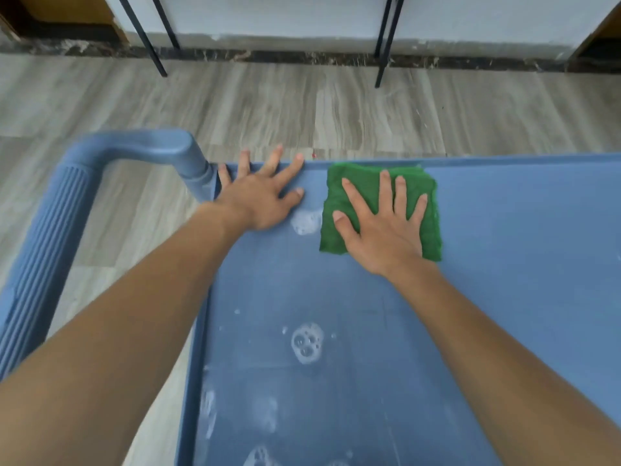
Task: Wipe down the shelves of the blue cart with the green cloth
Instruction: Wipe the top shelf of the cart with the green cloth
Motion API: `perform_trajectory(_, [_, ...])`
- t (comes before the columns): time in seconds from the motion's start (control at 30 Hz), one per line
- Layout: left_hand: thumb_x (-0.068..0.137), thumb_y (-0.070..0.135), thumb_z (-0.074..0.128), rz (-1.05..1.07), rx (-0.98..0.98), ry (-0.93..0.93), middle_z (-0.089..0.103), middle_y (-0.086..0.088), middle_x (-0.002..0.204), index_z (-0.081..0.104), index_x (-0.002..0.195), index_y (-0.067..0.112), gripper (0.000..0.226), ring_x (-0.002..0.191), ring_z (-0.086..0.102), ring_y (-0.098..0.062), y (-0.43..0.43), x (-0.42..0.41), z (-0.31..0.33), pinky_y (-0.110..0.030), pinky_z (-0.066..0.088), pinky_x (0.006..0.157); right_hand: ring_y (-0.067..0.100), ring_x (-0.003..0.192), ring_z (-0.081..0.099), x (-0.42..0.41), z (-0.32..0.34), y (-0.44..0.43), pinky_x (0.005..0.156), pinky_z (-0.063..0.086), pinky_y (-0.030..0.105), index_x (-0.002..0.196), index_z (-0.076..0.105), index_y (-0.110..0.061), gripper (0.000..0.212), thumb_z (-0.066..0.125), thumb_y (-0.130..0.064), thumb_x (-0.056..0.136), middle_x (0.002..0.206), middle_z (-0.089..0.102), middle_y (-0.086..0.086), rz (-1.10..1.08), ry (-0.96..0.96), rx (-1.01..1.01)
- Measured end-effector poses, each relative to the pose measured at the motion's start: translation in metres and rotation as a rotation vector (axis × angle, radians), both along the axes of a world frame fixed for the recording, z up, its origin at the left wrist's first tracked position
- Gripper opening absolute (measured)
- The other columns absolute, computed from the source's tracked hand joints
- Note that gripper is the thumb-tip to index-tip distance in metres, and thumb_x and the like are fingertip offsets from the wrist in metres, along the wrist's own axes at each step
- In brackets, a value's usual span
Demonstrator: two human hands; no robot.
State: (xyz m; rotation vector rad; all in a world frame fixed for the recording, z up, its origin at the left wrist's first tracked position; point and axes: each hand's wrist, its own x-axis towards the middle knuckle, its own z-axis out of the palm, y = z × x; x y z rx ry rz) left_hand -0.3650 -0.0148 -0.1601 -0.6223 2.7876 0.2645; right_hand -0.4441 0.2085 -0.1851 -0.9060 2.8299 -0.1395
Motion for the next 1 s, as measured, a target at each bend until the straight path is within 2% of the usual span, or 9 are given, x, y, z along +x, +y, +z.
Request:
perform_trajectory(0.17, [0.089,0.078,0.017,-0.001,-0.037,-0.014,-0.011,0.017,0.166,-0.011,0.145,0.063,0.064,0.151,-0.011,-0.042,0.0,0.001,0.0,-0.073,-0.005,0.114,0.033,0.153,-0.019,0.039,-0.002,0.048,0.116,-0.012,0.068,0.153,-0.005,-0.057,0.063,0.007,-0.073,0.093,0.168,-0.016,0.007,0.058,-0.004,0.002])
perform_trajectory(0.4, [0.084,0.081,0.011,0.052,-0.051,-0.055,-0.016,0.02,0.165,-0.017,0.139,0.067,0.063,0.151,-0.016,-0.041,0.004,0.002,-0.001,-0.073,-0.003,0.114,0.039,0.154,-0.006,0.136,0.005,0.148,0.115,0.002,0.073,0.157,0.008,-0.048,0.062,0.021,-0.066,0.1,0.169,-0.003,0.014,0.065,0.003,-0.009])
perform_trajectory(0.63, [0.078,0.085,0.01,0.104,-0.051,-0.108,-0.013,0.02,0.165,-0.02,0.133,0.071,0.064,0.15,-0.011,-0.047,0.014,0.002,0.006,-0.079,-0.001,0.109,0.042,0.154,0.001,0.231,0.017,0.23,0.113,0.011,0.076,0.159,0.013,-0.043,0.064,0.031,-0.062,0.101,0.169,0.002,0.016,0.047,-0.018,0.034])
perform_trajectory(0.77, [0.082,0.083,0.008,0.123,-0.062,-0.142,-0.015,0.02,0.165,-0.02,0.133,0.071,0.059,0.151,-0.011,-0.045,0.013,0.003,0.008,-0.079,0.0,0.11,0.044,0.153,0.007,0.255,0.019,0.242,0.111,0.016,0.077,0.159,0.018,-0.041,0.063,0.031,-0.06,0.1,0.168,0.008,0.018,0.048,-0.023,0.043])
perform_trajectory(1.0, [0.079,0.084,0.005,0.11,-0.028,-0.125,-0.001,0.025,0.165,-0.009,0.137,0.072,0.06,0.152,-0.003,-0.04,0.009,0.003,0.018,-0.08,-0.009,0.105,0.046,0.152,0.008,0.255,0.013,0.226,0.11,0.013,0.079,0.158,0.02,-0.039,0.064,0.027,-0.062,0.099,0.167,0.009,0.021,0.038,-0.007,0.072])
